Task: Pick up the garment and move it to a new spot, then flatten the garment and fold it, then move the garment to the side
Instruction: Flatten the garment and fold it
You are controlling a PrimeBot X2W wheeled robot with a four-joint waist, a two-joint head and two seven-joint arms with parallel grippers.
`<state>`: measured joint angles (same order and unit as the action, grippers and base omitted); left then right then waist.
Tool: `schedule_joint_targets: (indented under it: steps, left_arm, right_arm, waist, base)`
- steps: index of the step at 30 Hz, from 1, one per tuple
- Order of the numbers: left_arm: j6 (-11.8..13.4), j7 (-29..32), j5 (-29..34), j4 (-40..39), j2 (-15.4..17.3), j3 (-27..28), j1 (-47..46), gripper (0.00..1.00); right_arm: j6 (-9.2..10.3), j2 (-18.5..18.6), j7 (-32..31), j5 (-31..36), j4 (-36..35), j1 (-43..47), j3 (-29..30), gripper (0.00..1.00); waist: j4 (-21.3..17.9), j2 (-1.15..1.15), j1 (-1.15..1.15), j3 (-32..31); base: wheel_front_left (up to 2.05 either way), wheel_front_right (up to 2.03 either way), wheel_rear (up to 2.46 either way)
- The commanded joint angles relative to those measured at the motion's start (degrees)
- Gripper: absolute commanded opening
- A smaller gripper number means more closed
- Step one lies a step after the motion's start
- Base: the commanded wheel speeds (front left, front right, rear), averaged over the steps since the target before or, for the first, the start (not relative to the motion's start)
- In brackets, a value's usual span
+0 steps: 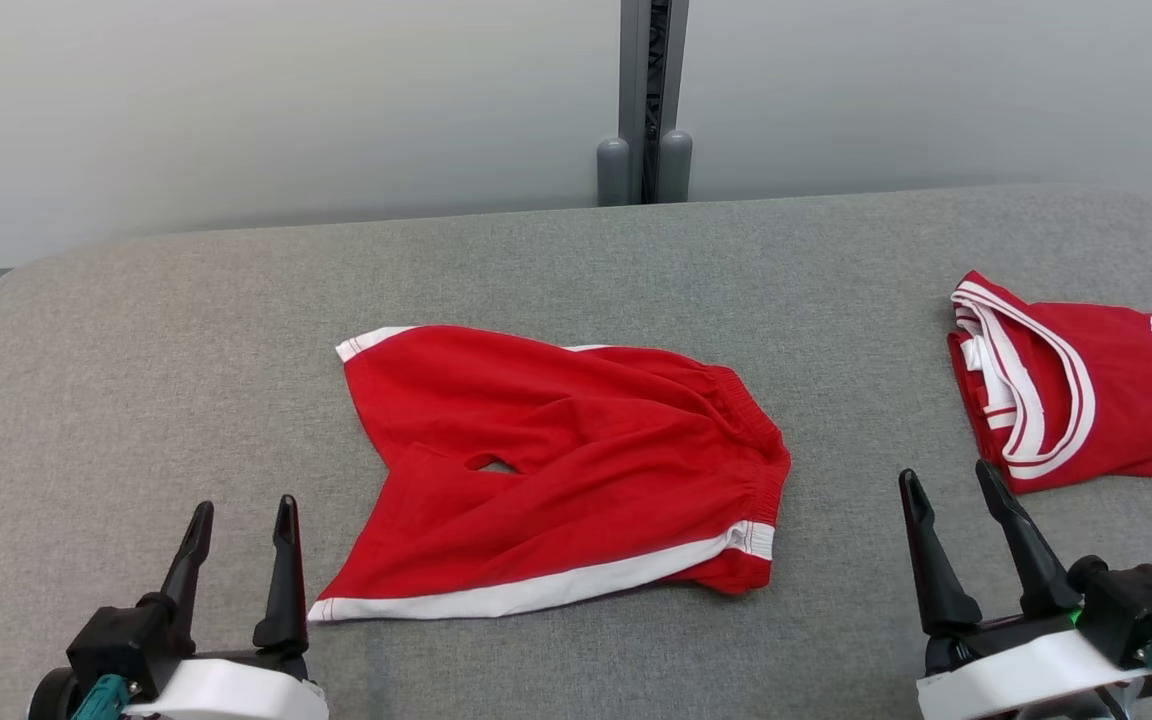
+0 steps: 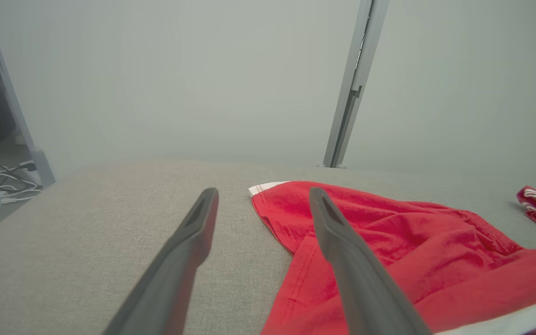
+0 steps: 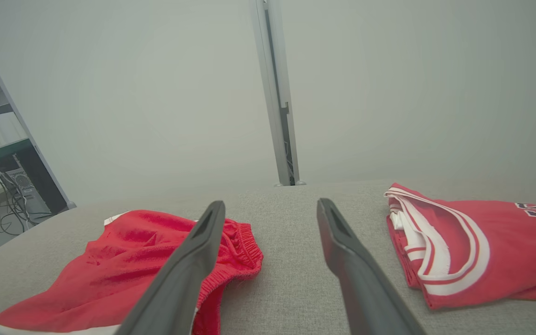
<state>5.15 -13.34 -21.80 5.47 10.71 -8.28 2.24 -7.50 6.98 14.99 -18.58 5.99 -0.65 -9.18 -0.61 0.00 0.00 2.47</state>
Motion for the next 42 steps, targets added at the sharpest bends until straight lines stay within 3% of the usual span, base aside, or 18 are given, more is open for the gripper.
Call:
schedule_joint_targets:
  steps: [1,11,19,27,42]
  left_arm:
    - [0.19,0.38,-0.56,-0.16,0.16,-0.13,0.57,1.0]
    - [-1.13,6.52,-3.04,4.3,-0.32,-1.83,-1.34,1.0]
    - [-3.6,9.06,-4.8,9.22,-0.27,-3.01,-4.88,1.0]
    - [-4.98,13.57,-6.73,14.73,-1.1,-4.61,-7.25,1.0]
    - [-6.15,15.87,-8.05,20.28,-1.31,-6.06,-9.79,1.0]
  right_arm:
    - [0.01,0.0,0.35,0.15,-0.04,-0.21,-0.02,1.0]
    - [0.0,0.81,-3.14,-3.82,8.2,-3.42,-9.62,1.0]
    - [0.01,1.13,-6.31,-6.43,14.7,-9.07,-15.76,1.0]
    - [0.01,1.72,-6.03,-8.85,18.34,-11.99,-18.29,1.0]
    - [0.0,1.84,-4.37,-10.25,20.81,-14.39,-21.57,1.0]
  waist:
    - [0.08,0.0,0.0,0.11]
    - [0.76,0.0,0.0,1.6]
    - [2.16,0.0,0.0,3.79]
    - [3.0,0.0,0.0,4.81]
    - [2.49,0.0,0.0,5.76]
  base:
    - [0.0,0.0,0.0]
    - [0.0,0.0,0.0]
    - [0.0,0.0,0.0]
    - [0.0,0.0,0.0]
    - [0.0,0.0,0.0]
